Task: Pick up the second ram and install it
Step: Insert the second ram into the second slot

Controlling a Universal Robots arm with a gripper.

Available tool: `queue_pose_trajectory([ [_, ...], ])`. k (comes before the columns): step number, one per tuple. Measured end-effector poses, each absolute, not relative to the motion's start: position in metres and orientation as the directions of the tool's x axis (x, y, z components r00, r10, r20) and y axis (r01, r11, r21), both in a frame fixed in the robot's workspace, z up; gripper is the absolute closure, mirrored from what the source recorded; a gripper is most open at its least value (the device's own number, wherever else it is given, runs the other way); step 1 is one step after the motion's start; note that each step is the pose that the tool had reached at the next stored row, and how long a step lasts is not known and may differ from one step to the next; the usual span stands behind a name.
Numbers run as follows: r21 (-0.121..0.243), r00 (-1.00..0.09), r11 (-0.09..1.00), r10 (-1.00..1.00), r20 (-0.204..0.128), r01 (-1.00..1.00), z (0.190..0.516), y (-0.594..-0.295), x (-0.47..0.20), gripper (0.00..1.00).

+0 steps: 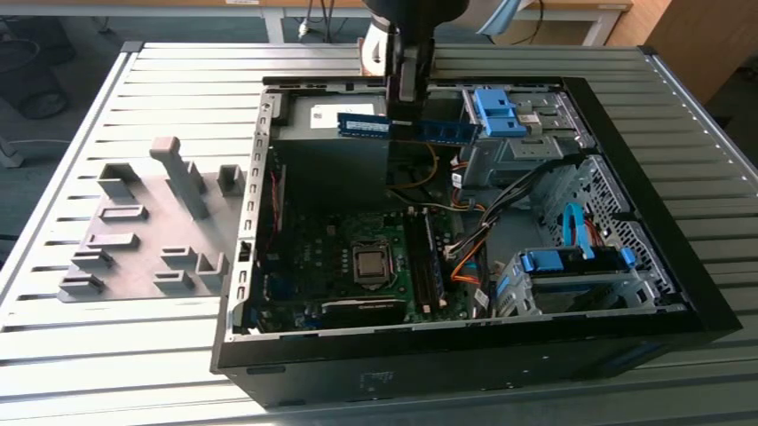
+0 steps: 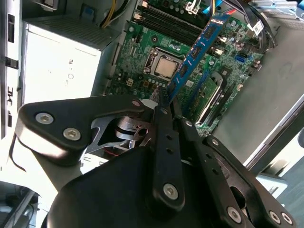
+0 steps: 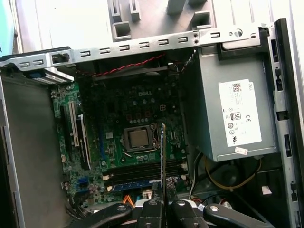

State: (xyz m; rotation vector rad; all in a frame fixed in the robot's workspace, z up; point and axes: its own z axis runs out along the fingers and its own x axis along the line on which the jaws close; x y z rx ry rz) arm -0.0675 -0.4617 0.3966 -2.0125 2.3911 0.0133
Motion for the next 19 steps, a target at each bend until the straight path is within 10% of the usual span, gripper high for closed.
queue_pose_trajectory([
  [19, -0.004, -0.402, 0.402, -0.915, -0.018, -0.916, 0.3949, -0.4617, -0.0675, 0.86],
])
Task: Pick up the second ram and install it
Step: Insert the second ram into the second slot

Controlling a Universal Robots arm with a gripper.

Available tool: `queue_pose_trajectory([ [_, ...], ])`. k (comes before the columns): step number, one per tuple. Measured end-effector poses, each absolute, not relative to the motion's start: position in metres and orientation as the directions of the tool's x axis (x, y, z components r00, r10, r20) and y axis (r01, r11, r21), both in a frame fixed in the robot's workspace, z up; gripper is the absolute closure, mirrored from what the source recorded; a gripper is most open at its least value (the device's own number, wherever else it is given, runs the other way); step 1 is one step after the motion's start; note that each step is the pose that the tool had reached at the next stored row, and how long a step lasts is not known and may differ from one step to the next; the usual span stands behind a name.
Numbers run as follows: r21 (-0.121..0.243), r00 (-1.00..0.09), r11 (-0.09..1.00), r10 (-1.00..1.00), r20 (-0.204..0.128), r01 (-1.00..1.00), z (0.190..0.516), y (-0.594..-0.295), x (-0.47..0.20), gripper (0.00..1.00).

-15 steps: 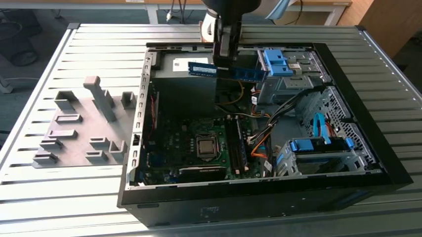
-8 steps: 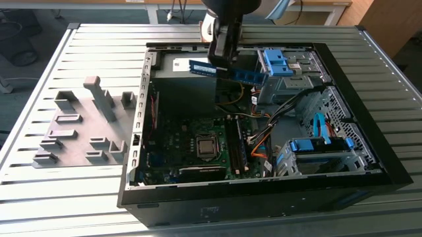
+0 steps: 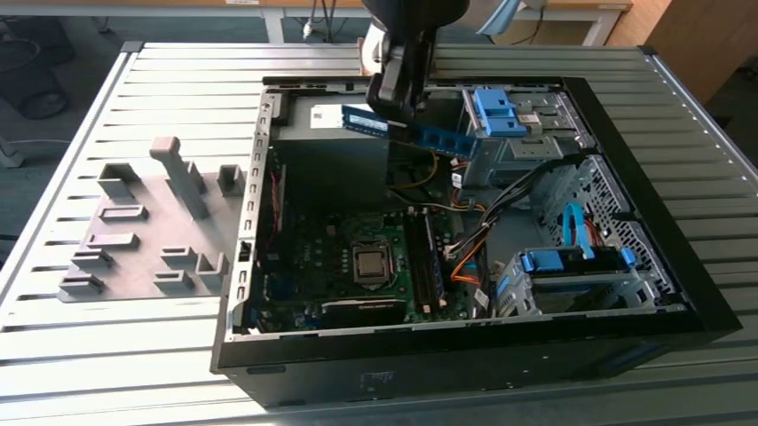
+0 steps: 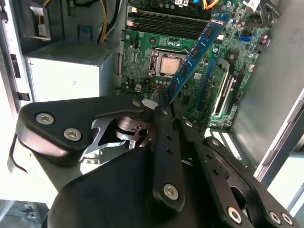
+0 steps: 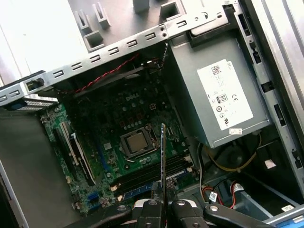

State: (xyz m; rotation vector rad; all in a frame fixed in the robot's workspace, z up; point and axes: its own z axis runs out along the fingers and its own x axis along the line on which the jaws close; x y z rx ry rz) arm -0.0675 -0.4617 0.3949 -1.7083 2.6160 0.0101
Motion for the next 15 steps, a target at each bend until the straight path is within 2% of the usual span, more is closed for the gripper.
queue_pose_trajectory([
  [15, -0.004, -0.574, 0.574, -0.819, -0.018, -0.819, 0.3938, -0.4617, -0.0675, 0.86],
])
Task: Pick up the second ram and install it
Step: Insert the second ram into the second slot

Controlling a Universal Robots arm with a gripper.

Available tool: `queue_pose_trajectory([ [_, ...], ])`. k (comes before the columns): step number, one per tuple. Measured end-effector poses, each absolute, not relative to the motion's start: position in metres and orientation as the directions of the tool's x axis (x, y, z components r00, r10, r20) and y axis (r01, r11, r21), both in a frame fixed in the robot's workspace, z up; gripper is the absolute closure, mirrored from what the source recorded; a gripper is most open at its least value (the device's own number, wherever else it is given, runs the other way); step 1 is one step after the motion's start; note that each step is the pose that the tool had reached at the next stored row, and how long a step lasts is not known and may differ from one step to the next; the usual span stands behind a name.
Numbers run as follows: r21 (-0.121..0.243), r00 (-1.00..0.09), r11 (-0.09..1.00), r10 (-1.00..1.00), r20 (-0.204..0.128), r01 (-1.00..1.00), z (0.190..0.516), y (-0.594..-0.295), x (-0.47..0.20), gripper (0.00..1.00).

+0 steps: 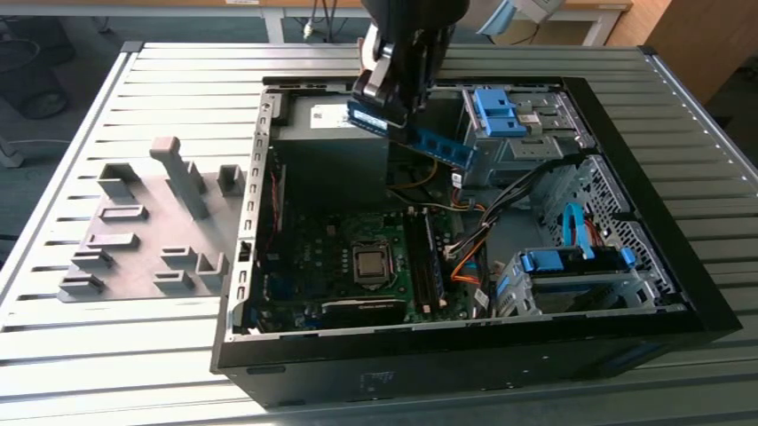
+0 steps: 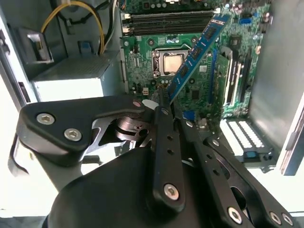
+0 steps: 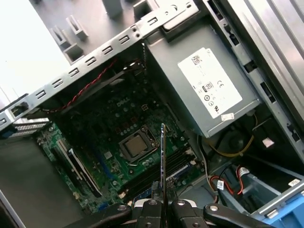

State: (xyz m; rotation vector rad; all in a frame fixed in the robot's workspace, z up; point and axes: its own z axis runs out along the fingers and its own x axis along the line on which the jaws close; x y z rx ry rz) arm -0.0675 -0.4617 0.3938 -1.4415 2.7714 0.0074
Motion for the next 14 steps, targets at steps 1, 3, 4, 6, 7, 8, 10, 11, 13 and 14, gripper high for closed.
queue_pose_trajectory([
  [1, -0.004, -0.588, 0.588, -0.809, -0.018, -0.809, 0.3937, -0.4617, -0.0675, 0.86],
  [3, -0.004, -0.616, 0.617, -0.787, -0.018, -0.787, 0.3934, -0.4617, -0.0675, 0.86],
  [4, -0.004, -0.63, 0.63, -0.777, -0.018, -0.777, 0.3933, -0.4617, -0.0675, 0.86],
  [6, -0.004, -0.655, 0.655, -0.755, -0.018, -0.756, 0.3932, -0.4617, -0.0675, 0.86],
  [7, -0.004, -0.667, 0.667, -0.745, -0.018, -0.745, 0.393, -0.4617, -0.0675, 0.86],
  [8, -0.004, -0.678, 0.678, -0.735, -0.018, -0.735, 0.393, -0.4617, -0.0675, 0.86],
  [10, -0.004, -0.701, 0.701, -0.713, -0.018, -0.713, 0.3928, -0.4617, -0.0675, 0.86],
  [11, -0.004, -0.712, 0.712, -0.702, -0.018, -0.702, 0.3927, -0.4617, -0.0675, 0.86],
  [13, -0.005, -0.732, 0.732, -0.681, -0.017, -0.681, 0.3926, -0.4617, -0.0675, 0.86],
  [14, -0.005, -0.742, 0.742, -0.671, -0.017, -0.671, 0.3925, -0.4616, -0.0675, 0.86],
])
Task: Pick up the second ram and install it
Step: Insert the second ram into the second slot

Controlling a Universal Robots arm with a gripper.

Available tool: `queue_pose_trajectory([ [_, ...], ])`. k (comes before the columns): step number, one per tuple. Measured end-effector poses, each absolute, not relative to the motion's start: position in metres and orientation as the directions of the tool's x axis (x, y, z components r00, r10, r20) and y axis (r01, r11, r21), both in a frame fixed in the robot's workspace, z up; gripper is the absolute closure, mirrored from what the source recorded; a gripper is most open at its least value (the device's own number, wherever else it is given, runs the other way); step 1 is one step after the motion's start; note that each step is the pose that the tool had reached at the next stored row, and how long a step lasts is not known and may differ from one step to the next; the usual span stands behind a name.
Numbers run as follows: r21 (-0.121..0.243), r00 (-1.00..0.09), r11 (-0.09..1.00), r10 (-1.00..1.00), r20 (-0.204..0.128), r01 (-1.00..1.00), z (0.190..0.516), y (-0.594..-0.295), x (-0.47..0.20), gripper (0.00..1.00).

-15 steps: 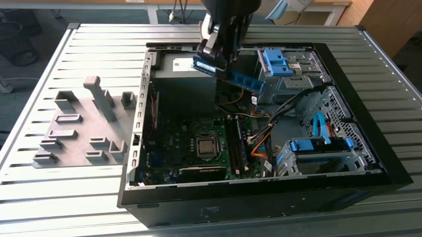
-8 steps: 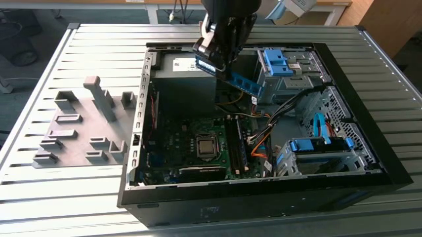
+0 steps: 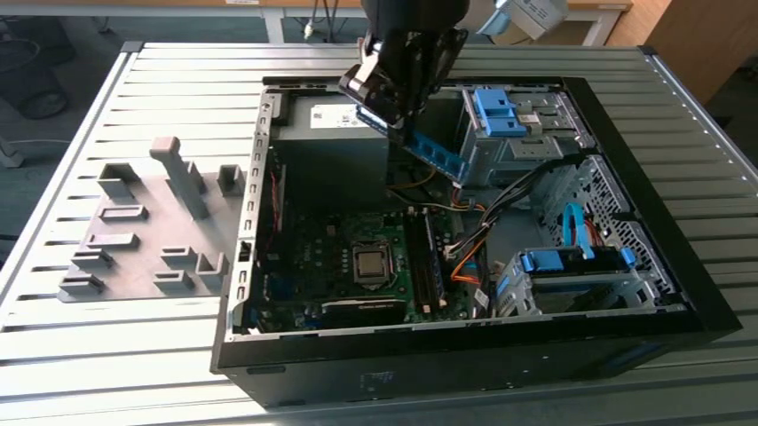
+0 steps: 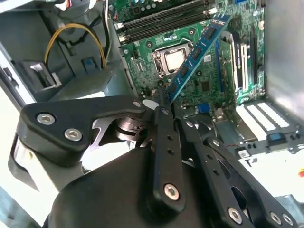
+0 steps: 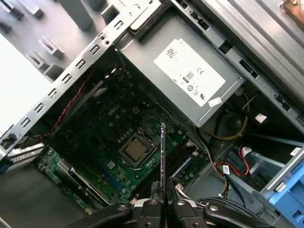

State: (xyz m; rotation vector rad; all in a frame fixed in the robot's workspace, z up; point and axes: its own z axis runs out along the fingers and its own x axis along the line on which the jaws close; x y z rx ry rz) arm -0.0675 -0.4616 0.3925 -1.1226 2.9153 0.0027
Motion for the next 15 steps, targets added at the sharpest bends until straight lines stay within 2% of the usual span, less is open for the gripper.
queue_pose_trajectory([
  [15, -0.005, -0.87, 0.87, -0.493, -0.017, -0.493, 0.3915, -0.4609, -0.0675, 0.86],
])
